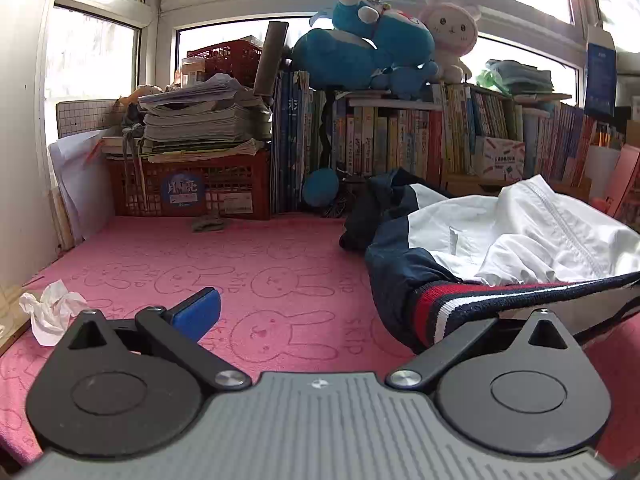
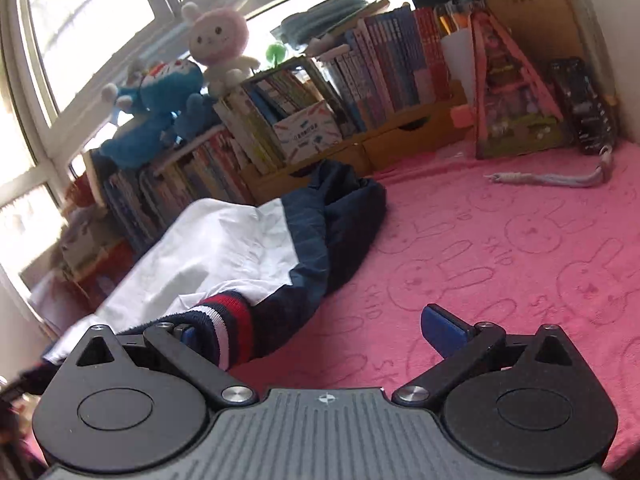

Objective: Fold clothes

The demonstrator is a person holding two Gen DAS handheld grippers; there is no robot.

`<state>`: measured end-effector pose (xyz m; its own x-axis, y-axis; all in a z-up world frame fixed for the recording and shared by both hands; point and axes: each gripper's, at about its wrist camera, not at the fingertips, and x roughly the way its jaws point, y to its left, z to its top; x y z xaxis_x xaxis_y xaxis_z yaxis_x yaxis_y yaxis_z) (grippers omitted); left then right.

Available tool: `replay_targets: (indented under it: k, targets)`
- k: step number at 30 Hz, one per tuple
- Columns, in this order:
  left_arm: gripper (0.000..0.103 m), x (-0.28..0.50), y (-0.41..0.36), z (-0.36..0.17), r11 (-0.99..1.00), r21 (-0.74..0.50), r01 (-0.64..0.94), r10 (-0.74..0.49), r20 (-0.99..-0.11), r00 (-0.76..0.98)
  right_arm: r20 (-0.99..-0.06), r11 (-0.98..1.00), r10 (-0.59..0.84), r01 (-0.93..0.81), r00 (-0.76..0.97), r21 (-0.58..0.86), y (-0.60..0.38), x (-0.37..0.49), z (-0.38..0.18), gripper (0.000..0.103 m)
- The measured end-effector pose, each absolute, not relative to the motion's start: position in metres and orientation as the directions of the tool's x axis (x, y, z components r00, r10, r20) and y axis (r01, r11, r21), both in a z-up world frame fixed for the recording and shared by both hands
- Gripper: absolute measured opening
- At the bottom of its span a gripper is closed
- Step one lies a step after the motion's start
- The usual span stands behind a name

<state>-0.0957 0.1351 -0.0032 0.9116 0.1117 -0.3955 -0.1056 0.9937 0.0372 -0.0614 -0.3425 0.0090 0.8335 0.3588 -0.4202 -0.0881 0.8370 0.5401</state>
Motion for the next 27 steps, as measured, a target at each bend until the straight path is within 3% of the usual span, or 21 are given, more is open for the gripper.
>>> replay_targets:
  k: [1, 2, 4, 9, 13, 16, 20, 27]
  targets:
    - [0.103, -0.096, 0.131, -0.007, 0.993, 0.060, -0.100, 0.116, -0.405, 0.907, -0.397, 0.798, 0.404, -0.105, 0.824, 0.593, -0.346, -0.058, 0.012, 0.102]
    - [0.103, -0.095, 0.127, -0.010, 0.994, 0.064, -0.091, 0.110, -0.410, 0.906, -0.409, 0.845, 0.352, -0.097, 0.842, 0.527, -0.339, -0.056, 0.018, 0.102]
    - [0.103, -0.093, 0.119, -0.016, 0.996, 0.058, -0.067, 0.085, -0.417, 0.905, -0.430, 0.944, 0.217, -0.077, 0.876, 0.321, -0.314, -0.056, 0.024, 0.103]
    - [0.103, -0.074, 0.099, -0.034, 0.998, 0.062, -0.018, 0.044, -0.441, 0.897, -0.426, 0.988, 0.060, -0.115, 0.903, -0.104, -0.248, -0.066, 0.006, 0.102]
    - [0.103, -0.071, 0.107, -0.036, 0.992, 0.061, -0.111, 0.126, -0.405, 0.906, -0.477, 0.978, 0.009, -0.107, 0.879, -0.179, -0.232, -0.073, -0.018, 0.102]
    - [0.103, -0.075, 0.126, -0.031, 0.977, 0.023, -0.211, 0.204, -0.374, 0.905, -0.484, 0.959, -0.110, -0.034, 0.868, -0.280, -0.234, -0.078, -0.038, 0.099]
    - [0.103, -0.083, 0.137, -0.036, 0.973, 0.065, -0.221, 0.228, -0.399, 0.888, -0.465, 0.945, -0.146, -0.017, 0.873, -0.328, -0.240, -0.087, -0.050, 0.099]
    - [0.103, -0.129, 0.116, -0.030, 0.950, 0.282, -0.139, 0.237, -0.356, 0.904, -0.206, 0.823, -0.174, 0.027, 0.963, -0.568, -0.245, -0.131, -0.017, 0.102]
